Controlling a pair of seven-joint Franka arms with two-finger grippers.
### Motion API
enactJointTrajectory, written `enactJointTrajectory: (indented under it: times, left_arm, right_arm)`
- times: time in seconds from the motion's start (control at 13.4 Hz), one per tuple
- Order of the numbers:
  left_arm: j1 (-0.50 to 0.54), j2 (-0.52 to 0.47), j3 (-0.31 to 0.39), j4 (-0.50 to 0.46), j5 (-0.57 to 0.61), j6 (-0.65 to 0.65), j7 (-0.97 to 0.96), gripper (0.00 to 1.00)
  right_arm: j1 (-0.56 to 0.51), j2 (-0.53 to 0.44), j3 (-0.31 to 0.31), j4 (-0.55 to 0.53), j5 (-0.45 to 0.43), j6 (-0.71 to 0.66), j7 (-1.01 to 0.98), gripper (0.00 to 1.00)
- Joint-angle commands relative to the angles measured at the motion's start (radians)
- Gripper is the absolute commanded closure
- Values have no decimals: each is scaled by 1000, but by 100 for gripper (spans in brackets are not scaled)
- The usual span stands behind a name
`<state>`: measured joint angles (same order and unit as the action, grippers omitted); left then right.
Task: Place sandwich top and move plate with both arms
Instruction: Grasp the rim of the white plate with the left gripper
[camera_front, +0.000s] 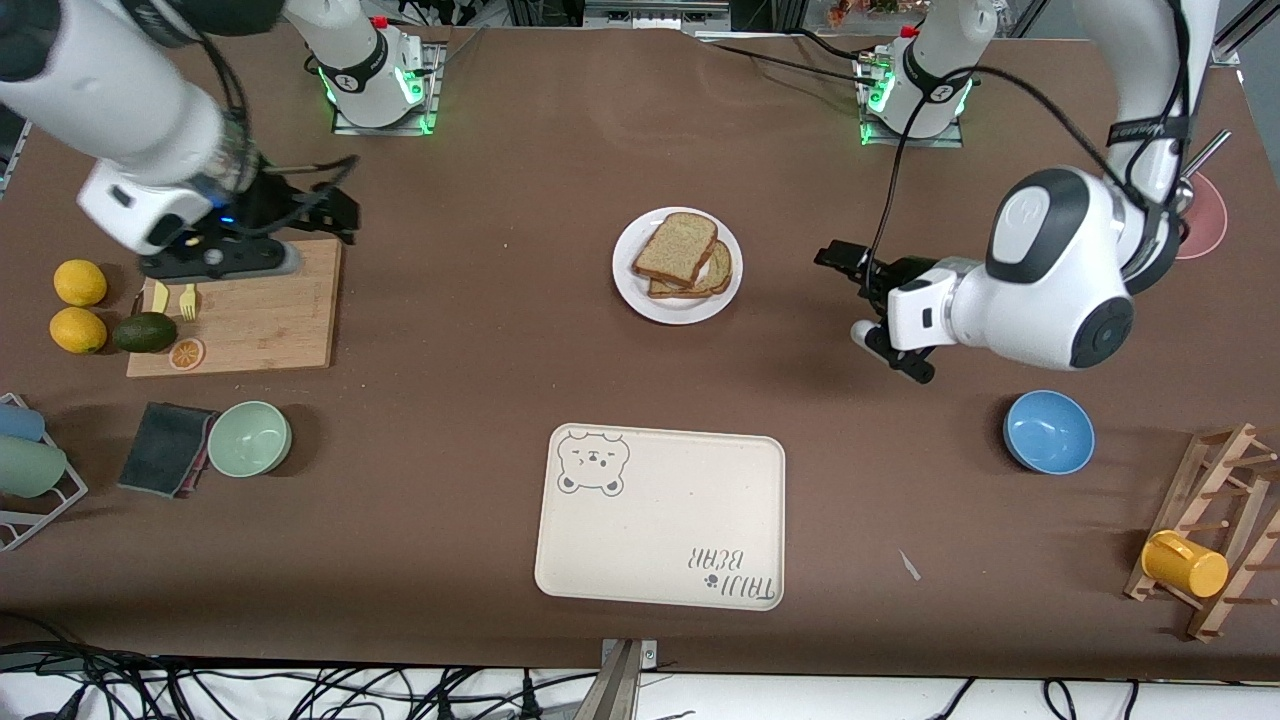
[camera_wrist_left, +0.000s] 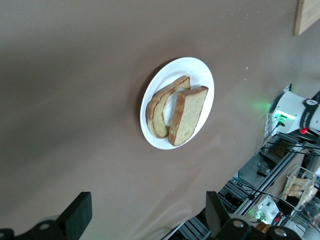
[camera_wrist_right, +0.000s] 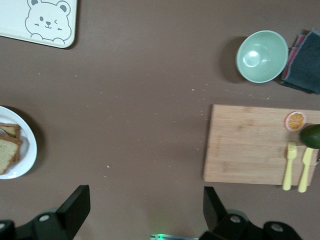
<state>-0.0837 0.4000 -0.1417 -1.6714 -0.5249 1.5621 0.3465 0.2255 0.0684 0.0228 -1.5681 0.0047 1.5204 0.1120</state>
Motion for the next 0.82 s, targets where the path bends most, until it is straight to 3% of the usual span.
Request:
enactJointTrajectory:
  times: [0.0,0.15,0.3,0.45,0.6,0.75]
  left_arm:
    - [-5,51,-15,-8,-53,61,96,0]
    - [-10,51,-22,-101,-121,172,175,0]
    - [-13,54,-65,-201,-138,330,232,0]
    - [-13,54,-119,-275,-205,456,285,0]
    - [-16,88,-121,-289,-272,512,401,2]
    - [-24,137,-130,-291,-323,584,498,12]
  right_arm:
    - [-107,-67,12,-36,15,-14,-133,0]
    - [-164,-100,22,-70,11,-13,-178,0]
    - [-245,-110,78,-73,12,-17,-193,0]
    - [-252,-111,80,-69,12,-28,-192,0]
    - [-250,-105,82,-56,15,-51,-190,0]
    - [-250,-95,83,-52,6,-43,-189,0]
